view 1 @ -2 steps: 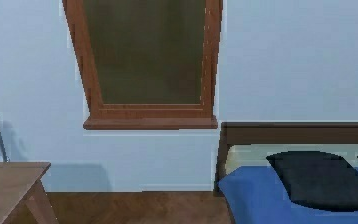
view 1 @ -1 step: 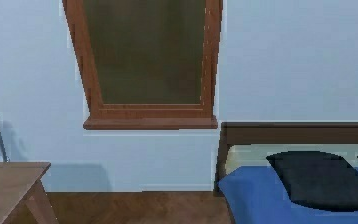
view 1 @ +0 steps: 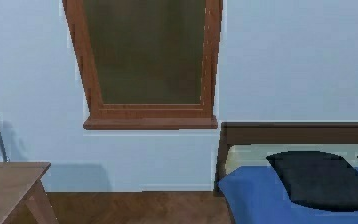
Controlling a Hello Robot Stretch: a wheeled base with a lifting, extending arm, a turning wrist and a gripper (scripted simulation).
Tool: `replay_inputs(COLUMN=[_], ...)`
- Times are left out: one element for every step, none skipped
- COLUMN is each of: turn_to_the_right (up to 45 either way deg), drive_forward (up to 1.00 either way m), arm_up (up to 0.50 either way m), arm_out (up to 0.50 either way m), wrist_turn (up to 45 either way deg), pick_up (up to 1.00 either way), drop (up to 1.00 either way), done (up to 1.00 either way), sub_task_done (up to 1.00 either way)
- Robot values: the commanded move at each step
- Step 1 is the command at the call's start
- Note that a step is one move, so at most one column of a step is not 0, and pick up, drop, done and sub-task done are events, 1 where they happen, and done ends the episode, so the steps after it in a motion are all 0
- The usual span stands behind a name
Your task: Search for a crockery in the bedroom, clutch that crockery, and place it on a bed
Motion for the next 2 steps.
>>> replay_inputs(turn_to_the_right=[0.0, 0.0], drive_forward=[0.0, 0.0], arm_up=[0.0, 0.0], arm_out=[-0.08, 0.0], wrist_turn=[0.0, 0.0], pick_up=[0.0, 0.0], drop=[0.0, 0.0], done=[0.0, 1.0], sub_task_done=[0.0, 0.0])
